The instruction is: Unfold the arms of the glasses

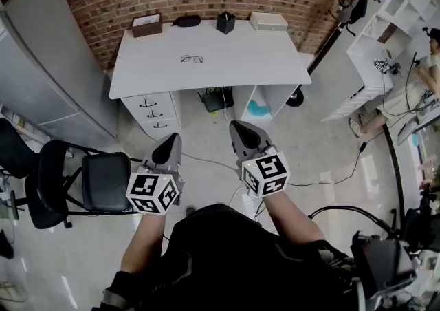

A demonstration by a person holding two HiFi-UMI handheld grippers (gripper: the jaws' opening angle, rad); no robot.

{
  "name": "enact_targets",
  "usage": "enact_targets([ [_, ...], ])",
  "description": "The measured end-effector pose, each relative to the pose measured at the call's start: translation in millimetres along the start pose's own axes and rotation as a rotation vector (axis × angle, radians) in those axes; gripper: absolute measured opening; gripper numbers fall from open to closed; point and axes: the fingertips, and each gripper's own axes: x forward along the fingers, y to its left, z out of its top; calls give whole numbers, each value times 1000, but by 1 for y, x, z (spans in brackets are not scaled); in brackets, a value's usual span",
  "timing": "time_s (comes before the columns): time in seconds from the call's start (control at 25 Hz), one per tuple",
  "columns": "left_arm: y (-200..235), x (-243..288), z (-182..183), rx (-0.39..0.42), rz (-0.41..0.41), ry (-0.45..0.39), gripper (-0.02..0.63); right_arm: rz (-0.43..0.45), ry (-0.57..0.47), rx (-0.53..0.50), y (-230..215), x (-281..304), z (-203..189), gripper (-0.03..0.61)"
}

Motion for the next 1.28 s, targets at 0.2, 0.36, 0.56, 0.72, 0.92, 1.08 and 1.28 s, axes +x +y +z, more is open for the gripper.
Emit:
enact_targets([
  [0.2, -6, -2, -1, 2, -21, 4, 9, -3, 3, 0, 0, -1, 2, 8],
  [0.36, -2, -3, -2, 0, -13, 5, 8, -1, 4, -3, 3, -1, 0, 8],
  [0.56, 2, -3, -2, -5, -11, 5, 9, 7, -1, -2, 7, 0, 0, 9],
  [0.72, 8, -6, -1, 1, -12, 7, 9, 20, -22, 30, 14, 4, 2, 9],
  [0.92, 21, -10, -3, 3, -21, 6, 9, 3, -7, 9, 24, 15, 0, 9],
  [1.08, 35, -14, -2, -3, -37, 7, 9, -10, 2, -6, 33, 23, 2, 9],
  [1.28, 55, -16, -5, -11, -61, 7, 9, -33, 17, -15, 44, 34, -4, 9],
])
